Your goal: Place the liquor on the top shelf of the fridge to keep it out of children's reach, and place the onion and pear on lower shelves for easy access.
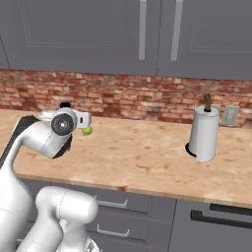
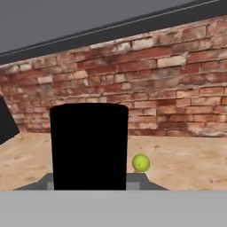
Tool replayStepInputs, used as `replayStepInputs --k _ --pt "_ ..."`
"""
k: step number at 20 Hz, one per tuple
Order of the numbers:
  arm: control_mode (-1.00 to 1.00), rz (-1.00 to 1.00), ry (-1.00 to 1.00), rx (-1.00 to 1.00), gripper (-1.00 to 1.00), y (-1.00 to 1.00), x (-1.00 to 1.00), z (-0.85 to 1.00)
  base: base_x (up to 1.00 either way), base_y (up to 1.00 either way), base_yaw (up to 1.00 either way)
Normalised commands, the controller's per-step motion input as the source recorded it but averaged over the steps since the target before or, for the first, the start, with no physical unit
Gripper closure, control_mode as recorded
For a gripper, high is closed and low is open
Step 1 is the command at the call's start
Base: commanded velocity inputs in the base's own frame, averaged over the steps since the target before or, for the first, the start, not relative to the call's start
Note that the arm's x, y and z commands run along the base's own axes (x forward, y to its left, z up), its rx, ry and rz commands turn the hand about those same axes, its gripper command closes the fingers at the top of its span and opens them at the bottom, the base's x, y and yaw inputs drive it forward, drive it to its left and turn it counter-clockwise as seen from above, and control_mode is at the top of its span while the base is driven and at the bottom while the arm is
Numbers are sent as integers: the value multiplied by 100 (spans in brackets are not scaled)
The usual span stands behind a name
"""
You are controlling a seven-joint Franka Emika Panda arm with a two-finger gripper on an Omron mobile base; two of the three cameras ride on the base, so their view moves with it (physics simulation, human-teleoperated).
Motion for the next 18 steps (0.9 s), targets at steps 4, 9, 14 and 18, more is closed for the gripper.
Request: replayStepInputs --k 4,9,14,18 --pt "-100 -33 16 -17 100 -6 -41 61 0 0 0" --pt "-100 -23 4 -11 100 -20 -32 50 0 0 0" --pt "-100 -16 0 -5 100 -38 -35 35 0 0 0" --pt "-100 -10 0 0 100 -63 -47 27 0 0 0"
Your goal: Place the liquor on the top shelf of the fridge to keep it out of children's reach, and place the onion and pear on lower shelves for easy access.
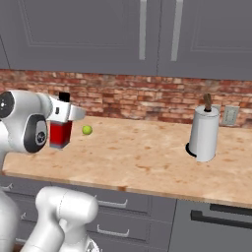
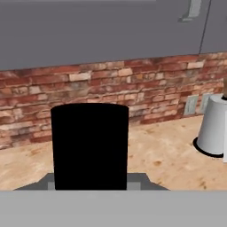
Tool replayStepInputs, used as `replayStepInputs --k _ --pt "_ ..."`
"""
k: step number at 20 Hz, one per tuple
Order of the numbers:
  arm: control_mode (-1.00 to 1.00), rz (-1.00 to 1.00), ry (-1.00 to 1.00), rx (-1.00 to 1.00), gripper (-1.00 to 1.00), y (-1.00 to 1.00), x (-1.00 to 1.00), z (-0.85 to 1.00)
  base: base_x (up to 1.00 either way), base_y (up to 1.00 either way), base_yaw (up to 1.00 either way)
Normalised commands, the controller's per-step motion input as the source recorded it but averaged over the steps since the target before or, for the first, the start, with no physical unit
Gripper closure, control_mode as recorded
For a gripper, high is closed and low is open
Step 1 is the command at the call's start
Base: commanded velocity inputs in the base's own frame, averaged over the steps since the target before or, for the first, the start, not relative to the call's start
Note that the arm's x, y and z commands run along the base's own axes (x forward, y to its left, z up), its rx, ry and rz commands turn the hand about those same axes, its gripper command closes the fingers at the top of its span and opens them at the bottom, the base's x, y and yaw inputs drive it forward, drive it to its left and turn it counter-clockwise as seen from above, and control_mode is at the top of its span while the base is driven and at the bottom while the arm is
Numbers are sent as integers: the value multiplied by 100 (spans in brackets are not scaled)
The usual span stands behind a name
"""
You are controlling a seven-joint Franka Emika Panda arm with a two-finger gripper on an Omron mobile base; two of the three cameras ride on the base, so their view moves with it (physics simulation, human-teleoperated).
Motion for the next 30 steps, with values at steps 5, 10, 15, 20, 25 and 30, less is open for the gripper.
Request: replayStepInputs --k 5,10,15,20,25,30 --pt "-100 -2 0 0 100 -65 -52 21 0 0 0" --pt "-100 0 0 0 100 -34 -48 21 0 0 0" --pt "100 0 0 0 100 0 -22 7 -42 1 5" --pt "100 0 0 0 100 0 0 0 -86 27 29" --pt "100 0 0 0 100 0 0 0 -63 59 60" --pt "100 0 0 0 100 0 0 0 -12 71 85"
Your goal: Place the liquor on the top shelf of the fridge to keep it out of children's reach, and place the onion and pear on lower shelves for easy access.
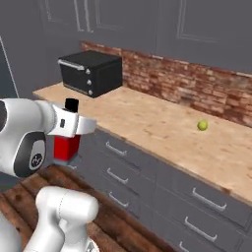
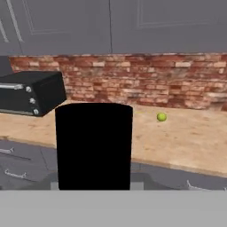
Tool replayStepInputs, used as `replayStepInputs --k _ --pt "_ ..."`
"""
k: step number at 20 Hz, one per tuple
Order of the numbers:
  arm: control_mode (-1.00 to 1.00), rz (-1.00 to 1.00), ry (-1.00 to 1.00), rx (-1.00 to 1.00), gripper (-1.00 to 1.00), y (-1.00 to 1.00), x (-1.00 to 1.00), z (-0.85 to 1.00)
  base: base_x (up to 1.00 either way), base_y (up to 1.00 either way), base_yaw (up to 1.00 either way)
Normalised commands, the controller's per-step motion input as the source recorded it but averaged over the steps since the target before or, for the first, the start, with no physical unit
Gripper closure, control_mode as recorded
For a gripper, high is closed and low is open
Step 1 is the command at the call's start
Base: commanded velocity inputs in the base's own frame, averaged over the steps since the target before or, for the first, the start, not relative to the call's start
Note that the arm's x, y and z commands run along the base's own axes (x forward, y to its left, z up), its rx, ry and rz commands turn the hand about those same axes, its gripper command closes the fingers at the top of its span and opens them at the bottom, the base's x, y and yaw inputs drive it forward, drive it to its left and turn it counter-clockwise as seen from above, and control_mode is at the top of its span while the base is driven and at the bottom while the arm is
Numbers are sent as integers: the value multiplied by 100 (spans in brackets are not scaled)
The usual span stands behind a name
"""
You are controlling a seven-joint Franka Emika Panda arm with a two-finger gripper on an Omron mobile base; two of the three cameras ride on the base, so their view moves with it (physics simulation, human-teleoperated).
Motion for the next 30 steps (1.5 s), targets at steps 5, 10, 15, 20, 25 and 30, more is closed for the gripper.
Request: replayStepInputs --k 5,10,15,20,25,30 --pt "100 0 0 0 100 0 0 0 -2 65 86" --pt "100 0 0 0 100 0 0 0 0 69 81" --pt "100 0 0 0 100 0 0 0 12 88 64" --pt "100 0 0 0 100 0 0 0 52 100 45" --pt "100 0 0 0 100 0 0 0 90 100 29" --pt "100 0 0 0 100 0 0 0 100 74 8"
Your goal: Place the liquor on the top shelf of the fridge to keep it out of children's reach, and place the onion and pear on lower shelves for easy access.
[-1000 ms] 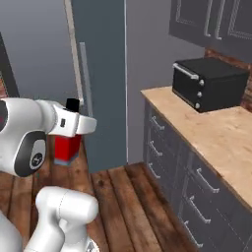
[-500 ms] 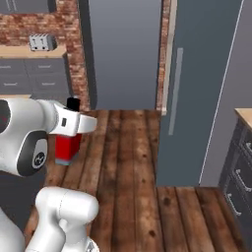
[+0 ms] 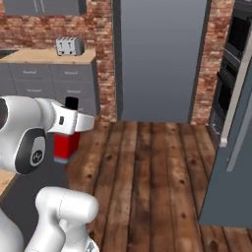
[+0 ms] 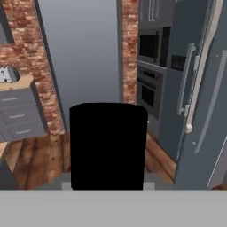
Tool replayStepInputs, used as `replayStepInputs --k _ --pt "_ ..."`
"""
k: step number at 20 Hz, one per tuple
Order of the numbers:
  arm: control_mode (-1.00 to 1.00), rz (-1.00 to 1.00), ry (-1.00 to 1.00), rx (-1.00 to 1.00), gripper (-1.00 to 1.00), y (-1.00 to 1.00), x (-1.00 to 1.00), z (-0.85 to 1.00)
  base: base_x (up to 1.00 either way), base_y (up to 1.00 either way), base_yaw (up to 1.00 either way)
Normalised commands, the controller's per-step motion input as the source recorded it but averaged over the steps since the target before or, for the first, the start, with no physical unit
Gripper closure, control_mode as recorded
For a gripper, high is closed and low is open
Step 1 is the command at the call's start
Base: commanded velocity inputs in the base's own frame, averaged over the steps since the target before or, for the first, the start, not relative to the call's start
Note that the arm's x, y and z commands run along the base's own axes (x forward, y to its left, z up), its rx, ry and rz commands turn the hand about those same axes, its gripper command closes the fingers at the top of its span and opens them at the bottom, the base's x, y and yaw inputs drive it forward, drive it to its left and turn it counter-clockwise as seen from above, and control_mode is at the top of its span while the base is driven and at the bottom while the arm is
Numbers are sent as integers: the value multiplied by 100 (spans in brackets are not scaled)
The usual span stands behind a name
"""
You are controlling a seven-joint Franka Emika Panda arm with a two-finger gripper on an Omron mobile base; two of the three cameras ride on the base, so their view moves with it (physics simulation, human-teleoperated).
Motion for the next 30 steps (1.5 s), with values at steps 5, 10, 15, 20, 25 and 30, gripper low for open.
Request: replayStepInputs --k 5,10,15,20,25,30 --pt "100 0 0 0 100 0 0 0 100 38 -19" --pt "100 0 0 0 100 0 0 0 100 31 -33" --pt "100 0 0 0 100 0 0 0 98 27 -39" --pt "100 0 0 0 100 0 0 0 91 4 -50" --pt "100 0 0 0 100 0 0 0 78 0 -55" --pt "100 0 0 0 100 0 0 0 77 0 -56"
